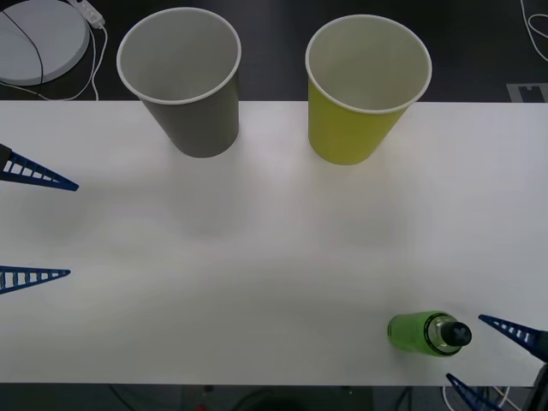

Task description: Put the can into the green bin and the plastic bottle into the gray bin

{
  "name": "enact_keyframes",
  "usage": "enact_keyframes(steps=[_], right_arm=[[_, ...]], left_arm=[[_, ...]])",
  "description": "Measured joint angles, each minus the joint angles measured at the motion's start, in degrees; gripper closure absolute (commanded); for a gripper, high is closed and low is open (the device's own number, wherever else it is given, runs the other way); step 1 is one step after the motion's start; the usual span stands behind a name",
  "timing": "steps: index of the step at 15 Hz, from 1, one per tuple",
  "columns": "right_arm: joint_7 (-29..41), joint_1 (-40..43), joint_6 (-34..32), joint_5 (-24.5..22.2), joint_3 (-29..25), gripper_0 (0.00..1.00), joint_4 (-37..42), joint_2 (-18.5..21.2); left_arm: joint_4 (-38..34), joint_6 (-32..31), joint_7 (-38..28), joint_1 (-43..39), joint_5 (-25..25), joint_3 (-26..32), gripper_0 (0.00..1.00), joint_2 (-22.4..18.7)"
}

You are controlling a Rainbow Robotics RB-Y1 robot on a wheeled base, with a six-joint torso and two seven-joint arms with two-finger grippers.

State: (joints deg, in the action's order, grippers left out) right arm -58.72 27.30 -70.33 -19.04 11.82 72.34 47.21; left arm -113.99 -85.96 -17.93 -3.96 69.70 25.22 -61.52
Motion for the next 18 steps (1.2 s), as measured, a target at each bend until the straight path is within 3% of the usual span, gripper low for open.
enact_keyframes(steps=[18], right_arm=[[-1.24,-6.58,1.65,-3.18,2.69,0.00,0.07,-2.82]], left_arm=[[0.00,0.00,0.00,0.00,0.00,0.00,0.00,0.00]])
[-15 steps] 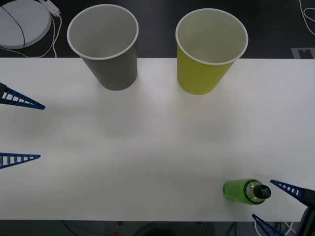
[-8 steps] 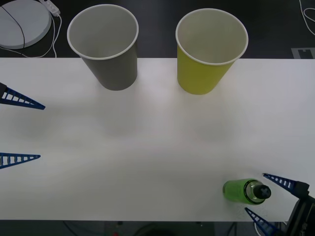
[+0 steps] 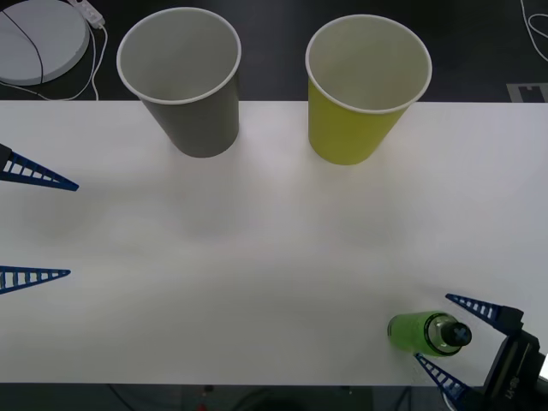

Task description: Put the can into the green bin and the plastic bottle into the gray bin

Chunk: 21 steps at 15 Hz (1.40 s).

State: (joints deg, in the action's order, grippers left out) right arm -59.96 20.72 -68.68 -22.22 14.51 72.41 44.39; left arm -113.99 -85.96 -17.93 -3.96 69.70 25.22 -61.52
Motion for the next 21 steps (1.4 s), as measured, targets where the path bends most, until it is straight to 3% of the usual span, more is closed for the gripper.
enact_keyframes(steps=[11,12,13,14,21], right_arm=[[-0.33,-1.89,0.67,-0.22,2.79,0.00,0.00,-1.96],[-0.33,-1.94,0.72,-0.22,2.81,0.23,-0.01,-2.02],[-0.33,-1.97,0.74,-0.21,2.81,0.76,-0.04,-2.03],[-0.25,-1.95,0.77,-0.22,2.84,1.00,-0.01,-2.03],[0.34,-2.00,0.77,-0.21,2.81,1.00,0.38,-2.03]], left_arm=[[0.00,0.00,0.00,0.00,0.00,0.00,0.00,0.00],[0.00,0.00,0.00,0.00,0.00,0.00,0.00,0.00],[0.00,0.00,0.00,0.00,0.00,0.00,0.00,0.00],[0.00,0.00,0.00,0.00,0.00,0.00,0.00,0.00],[0.00,0.00,0.00,0.00,0.00,0.00,0.00,0.00]])
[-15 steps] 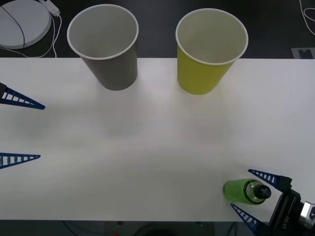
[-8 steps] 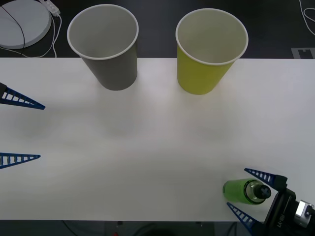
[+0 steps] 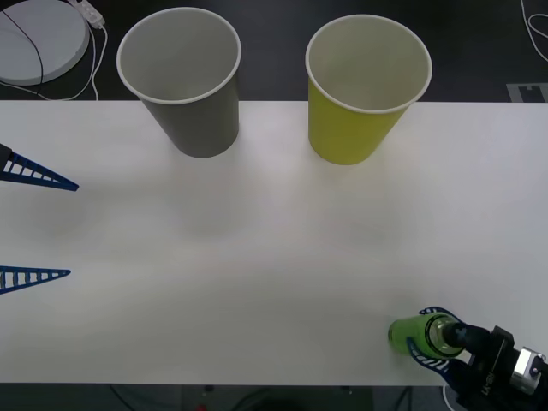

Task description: Put the can into the green bin and the plastic bottle into the gray bin

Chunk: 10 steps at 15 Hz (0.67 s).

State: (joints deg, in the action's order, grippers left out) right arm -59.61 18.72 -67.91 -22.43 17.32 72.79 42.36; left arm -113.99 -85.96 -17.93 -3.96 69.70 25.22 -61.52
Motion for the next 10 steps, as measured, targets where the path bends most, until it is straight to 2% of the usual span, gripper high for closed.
enact_keyframes(steps=[5,10], right_arm=[[1.72,0.40,0.49,0.00,-0.91,1.00,1.57,0.56],[10.95,6.19,8.72,-3.60,-5.88,1.00,14.18,2.86]], left_arm=[[0.00,0.00,0.00,0.00,0.00,0.00,0.00,0.00],[0.00,0.00,0.00,0.00,0.00,0.00,0.00,0.00]])
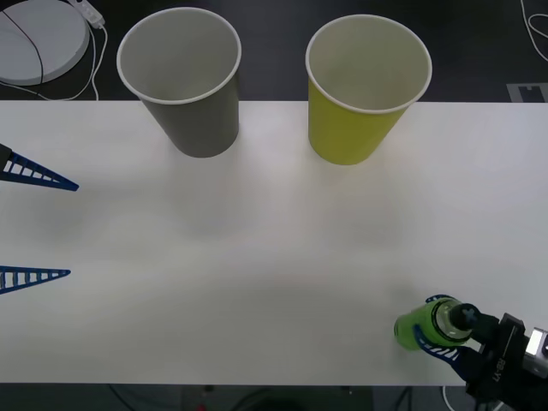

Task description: Put the can into the green bin and the plastic bottle into the gray bin

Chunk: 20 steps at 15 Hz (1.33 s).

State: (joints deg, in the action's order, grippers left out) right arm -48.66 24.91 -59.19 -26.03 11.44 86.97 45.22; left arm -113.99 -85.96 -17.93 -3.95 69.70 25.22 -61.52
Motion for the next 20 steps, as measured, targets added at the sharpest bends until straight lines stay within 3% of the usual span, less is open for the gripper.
enact_keyframes(steps=[8,13,20], right_arm=[[17.04,7.42,16.67,-5.10,-5.58,1.00,22.33,2.96],[30.85,7.51,18.38,-12.64,-10.18,1.00,28.72,3.12],[55.49,7.84,19.01,-27.32,-19.56,1.00,39.44,3.12]], left_arm=[[0.00,0.00,0.00,0.00,0.00,0.00,0.00,0.00],[0.00,0.00,0.00,0.00,0.00,0.00,0.00,0.00],[0.00,0.00,0.00,0.00,0.00,0.00,0.00,0.00]])
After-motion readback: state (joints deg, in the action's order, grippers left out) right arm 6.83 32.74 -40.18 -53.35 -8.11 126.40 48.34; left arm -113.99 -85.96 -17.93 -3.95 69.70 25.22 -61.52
